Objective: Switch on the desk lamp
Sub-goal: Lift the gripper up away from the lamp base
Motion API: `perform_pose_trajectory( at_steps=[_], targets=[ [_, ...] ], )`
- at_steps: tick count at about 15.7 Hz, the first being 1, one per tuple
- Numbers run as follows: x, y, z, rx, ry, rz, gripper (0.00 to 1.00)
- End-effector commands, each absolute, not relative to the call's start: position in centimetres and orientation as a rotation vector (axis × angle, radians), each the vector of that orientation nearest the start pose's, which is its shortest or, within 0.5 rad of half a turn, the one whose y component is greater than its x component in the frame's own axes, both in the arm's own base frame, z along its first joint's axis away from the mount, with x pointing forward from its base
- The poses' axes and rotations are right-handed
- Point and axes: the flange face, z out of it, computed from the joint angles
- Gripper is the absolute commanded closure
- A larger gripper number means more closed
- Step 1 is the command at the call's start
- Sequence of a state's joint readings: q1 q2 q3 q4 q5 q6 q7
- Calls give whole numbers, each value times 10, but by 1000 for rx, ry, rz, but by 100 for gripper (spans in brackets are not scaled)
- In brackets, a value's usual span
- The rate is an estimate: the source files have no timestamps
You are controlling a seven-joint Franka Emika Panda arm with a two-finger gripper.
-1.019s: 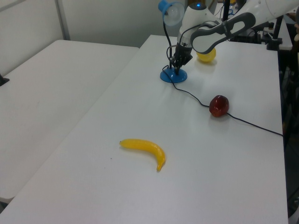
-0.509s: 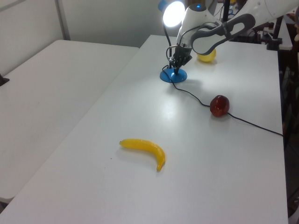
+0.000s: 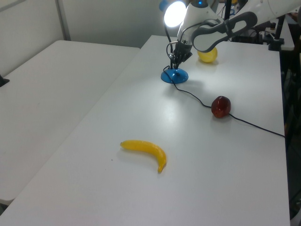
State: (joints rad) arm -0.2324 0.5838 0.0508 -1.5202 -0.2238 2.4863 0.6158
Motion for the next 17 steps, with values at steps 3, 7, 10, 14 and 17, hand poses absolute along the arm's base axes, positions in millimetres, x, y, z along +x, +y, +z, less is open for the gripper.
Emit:
perform_pose_trajectory(
  at_steps=[3,7,10,14,17],
  targets=[
    [703,-95,403,-3075,954,-426,100],
    [678,-56,433,-3121,778,-163,100],
    [647,-32,472,-3107,581,12,100],
    [608,-15,517,-3087,377,173,100],
    [580,7,536,-3100,216,220,93]
  ],
)
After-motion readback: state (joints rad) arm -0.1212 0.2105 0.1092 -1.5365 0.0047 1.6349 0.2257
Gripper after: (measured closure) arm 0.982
